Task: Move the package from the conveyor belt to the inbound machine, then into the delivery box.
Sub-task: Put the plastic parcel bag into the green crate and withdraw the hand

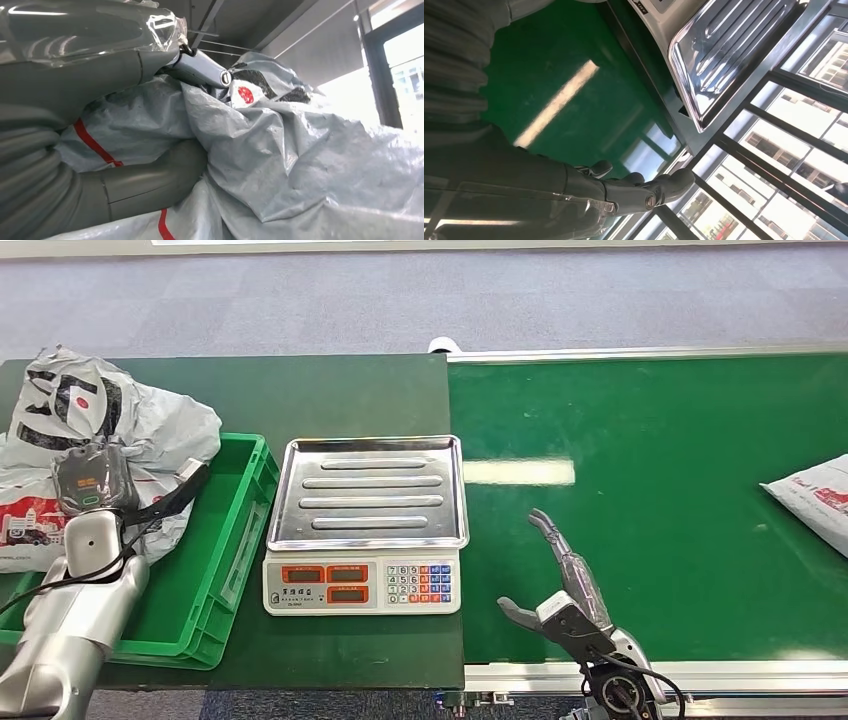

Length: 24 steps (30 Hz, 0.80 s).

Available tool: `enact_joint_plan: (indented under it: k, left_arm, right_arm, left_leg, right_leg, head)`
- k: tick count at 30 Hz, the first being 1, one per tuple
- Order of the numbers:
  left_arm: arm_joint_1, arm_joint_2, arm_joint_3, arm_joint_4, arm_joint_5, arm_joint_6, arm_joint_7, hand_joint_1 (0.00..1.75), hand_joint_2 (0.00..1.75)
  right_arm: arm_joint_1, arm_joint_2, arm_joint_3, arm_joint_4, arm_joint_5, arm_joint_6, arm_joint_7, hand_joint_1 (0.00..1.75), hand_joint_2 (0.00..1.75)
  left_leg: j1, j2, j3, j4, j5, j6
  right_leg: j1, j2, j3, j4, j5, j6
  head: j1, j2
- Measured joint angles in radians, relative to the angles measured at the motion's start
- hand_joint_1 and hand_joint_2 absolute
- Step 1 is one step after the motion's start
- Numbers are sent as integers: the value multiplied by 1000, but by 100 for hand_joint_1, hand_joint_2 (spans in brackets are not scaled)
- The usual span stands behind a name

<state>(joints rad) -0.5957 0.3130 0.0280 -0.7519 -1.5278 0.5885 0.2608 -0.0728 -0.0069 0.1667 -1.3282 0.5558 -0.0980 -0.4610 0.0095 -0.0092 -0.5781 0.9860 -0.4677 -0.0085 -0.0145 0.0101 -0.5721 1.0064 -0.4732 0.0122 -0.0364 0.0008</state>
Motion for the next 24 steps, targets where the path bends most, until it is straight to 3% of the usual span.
enact_joint_plan:
  k: [5, 11, 14, 15, 18, 19, 20, 24]
  left_arm:
    - [-36, 32, -34, 93, 0, -67, 21, 175, 175]
    - [-65, 30, -94, 171, 0, -323, -66, 175, 175]
    - [-67, 19, -118, 177, 0, -388, -101, 174, 175]
    - [-66, 15, -124, 176, 0, -398, -106, 155, 175]
    - [-48, 0, -137, 146, 1, -411, -105, 32, 175]
    - [-34, -7, -134, 122, 3, -412, -99, 7, 175]
    - [-19, -16, -126, 93, 7, -411, -91, 0, 175]
    - [30, -53, -84, -18, 30, -397, -72, 0, 175]
  right_arm:
    - [0, 0, 0, 0, 0, 0, 1, 0, 175]
    - [-3, 0, -6, 0, 4, 0, 3, 0, 175]
    - [-3, 2, -18, 0, 13, -1, 4, 0, 175]
    - [-3, 2, -21, 0, 16, -2, 5, 0, 175]
    - [4, 7, -34, -3, 27, -3, 7, 0, 175]
    - [9, 8, -38, -5, 30, -4, 9, 0, 175]
    - [14, 10, -42, -8, 34, -4, 12, 0, 175]
    - [28, 14, -48, -14, 40, -10, 22, 0, 175]
  left_leg:
    - [0, 0, 0, 0, 0, 0]
    - [0, -1, 0, 0, 0, 0]
    - [0, -1, 0, 0, 0, 0]
    - [0, -1, 0, 0, 0, 0]
    - [0, -1, 0, 0, 0, 0]
    - [0, -1, 0, 0, 0, 0]
    - [0, -1, 0, 0, 0, 0]
    - [0, -2, 0, 0, 0, 0]
  right_leg:
    - [0, 0, 0, 0, 0, 0]
    - [0, 0, 0, 0, 0, 0]
    - [0, 0, 1, 0, 0, 0]
    - [0, 0, 1, 0, 0, 0]
    - [0, 0, 1, 0, 0, 0]
    - [0, 0, 1, 0, 0, 0]
    - [0, -1, 1, 0, 0, 0]
    - [0, -2, 0, 0, 0, 0]
  head:
    - [0, 0]
    - [0, 0]
    - [0, 0]
    - [0, 0]
    - [0, 0]
    - [0, 0]
    - [0, 0]
    - [0, 0]
